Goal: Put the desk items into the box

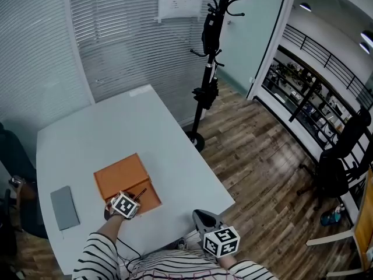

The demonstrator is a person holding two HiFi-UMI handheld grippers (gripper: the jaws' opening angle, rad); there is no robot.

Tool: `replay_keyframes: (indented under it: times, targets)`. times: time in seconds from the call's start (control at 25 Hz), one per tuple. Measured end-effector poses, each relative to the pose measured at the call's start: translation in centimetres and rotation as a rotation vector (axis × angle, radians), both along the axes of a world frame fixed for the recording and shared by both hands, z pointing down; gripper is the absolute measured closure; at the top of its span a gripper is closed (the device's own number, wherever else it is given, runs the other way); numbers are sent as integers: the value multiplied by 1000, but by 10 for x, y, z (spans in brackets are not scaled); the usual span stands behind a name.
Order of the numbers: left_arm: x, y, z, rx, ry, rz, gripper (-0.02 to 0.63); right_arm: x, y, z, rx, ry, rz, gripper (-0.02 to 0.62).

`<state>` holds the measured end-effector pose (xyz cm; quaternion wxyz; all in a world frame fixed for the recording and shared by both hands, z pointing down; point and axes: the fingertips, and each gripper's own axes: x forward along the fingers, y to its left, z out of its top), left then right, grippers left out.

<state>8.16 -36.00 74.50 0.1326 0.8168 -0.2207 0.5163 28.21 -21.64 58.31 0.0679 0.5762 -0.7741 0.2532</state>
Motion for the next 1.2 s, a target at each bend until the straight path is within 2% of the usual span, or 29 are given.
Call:
replay_keyframes:
  times: [0.16,0.56,0.8,0.96,1.2]
  targets:
    - [-4,-1,-1,1,7,-12,505,-3,0,-1,-1,1,-17,569]
    - [-10,0,-22,67,75,-27,495,-19,0,-4,3,2,-15,569]
    - [-17,4,-54,118,174,-69,497,-41,1,-9,5,0,-24,568]
    - [-21,7,-79,170,242,-61,554,-53,1,-13,9,2,-25,569]
    - [-29,10,-121,265,367,-70,581,-71,3,-16,10,13,-21,569]
